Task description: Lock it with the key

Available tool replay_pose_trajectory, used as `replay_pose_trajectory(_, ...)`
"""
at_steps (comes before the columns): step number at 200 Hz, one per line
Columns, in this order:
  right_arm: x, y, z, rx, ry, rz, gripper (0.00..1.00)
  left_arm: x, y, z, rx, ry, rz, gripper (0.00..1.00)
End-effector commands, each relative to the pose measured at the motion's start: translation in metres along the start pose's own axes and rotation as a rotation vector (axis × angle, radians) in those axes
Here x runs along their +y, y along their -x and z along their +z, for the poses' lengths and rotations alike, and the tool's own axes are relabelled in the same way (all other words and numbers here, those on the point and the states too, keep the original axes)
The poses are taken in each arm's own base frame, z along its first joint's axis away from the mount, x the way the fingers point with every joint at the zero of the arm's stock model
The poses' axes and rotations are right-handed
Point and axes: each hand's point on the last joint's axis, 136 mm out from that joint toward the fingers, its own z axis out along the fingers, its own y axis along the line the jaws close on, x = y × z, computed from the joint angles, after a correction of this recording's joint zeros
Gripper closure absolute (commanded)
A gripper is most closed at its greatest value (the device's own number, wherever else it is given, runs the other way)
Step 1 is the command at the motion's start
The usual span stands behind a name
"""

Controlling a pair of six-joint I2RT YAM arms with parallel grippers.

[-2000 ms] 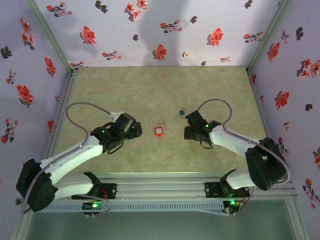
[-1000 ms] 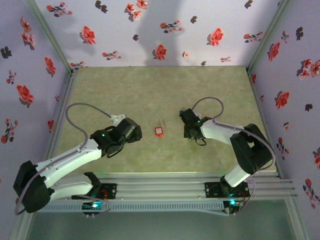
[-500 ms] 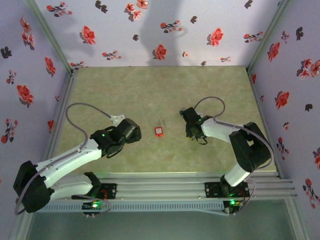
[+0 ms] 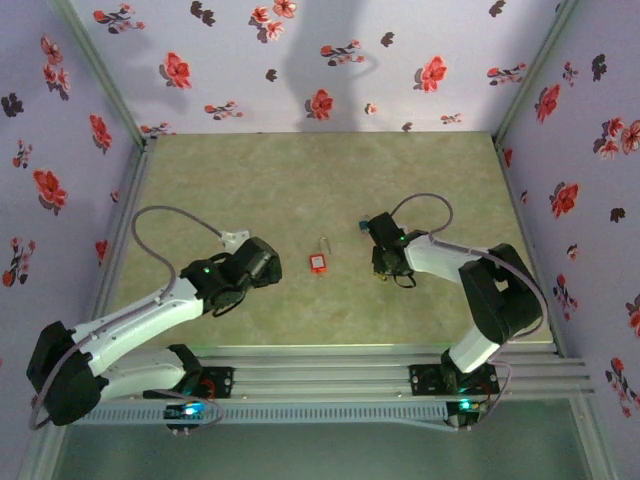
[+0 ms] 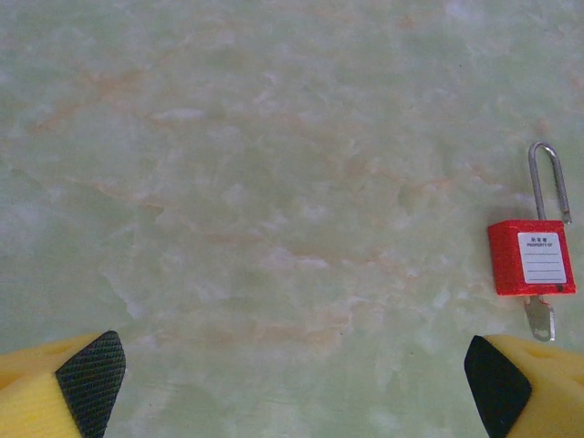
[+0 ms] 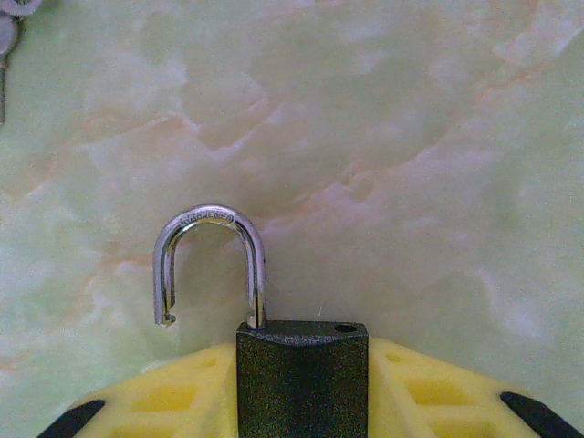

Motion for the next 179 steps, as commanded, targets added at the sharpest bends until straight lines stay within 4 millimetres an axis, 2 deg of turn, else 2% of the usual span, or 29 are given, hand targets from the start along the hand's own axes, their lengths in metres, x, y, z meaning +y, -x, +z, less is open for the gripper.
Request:
replay_pose_trajectory(1,-0.002,-0.006,0.005,0.027,0.005,0.007,0.66,0.002,0.007,-0.008,-0.029,0.013,-0.006,0.0)
replay_pose_trajectory(56,0.016,-0.007,-0.004,0.015,0.11,-0.027,0.69,-0.011,0.008,-0.014,-0.034,-0.023,-0.011,0.0)
replay_pose_trajectory(113,0.039,-0.008,-0.024,-0.049,0.207,-0.103,0.69,-0.033,0.007,-0.017,-0.038,-0.07,-0.011,0.0)
replay_pose_trajectory(179,0.065,-0.017,-0.043,-0.1,0.283,-0.207,0.69,-0.063,0.001,-0.01,-0.031,-0.128,-0.054,0.0)
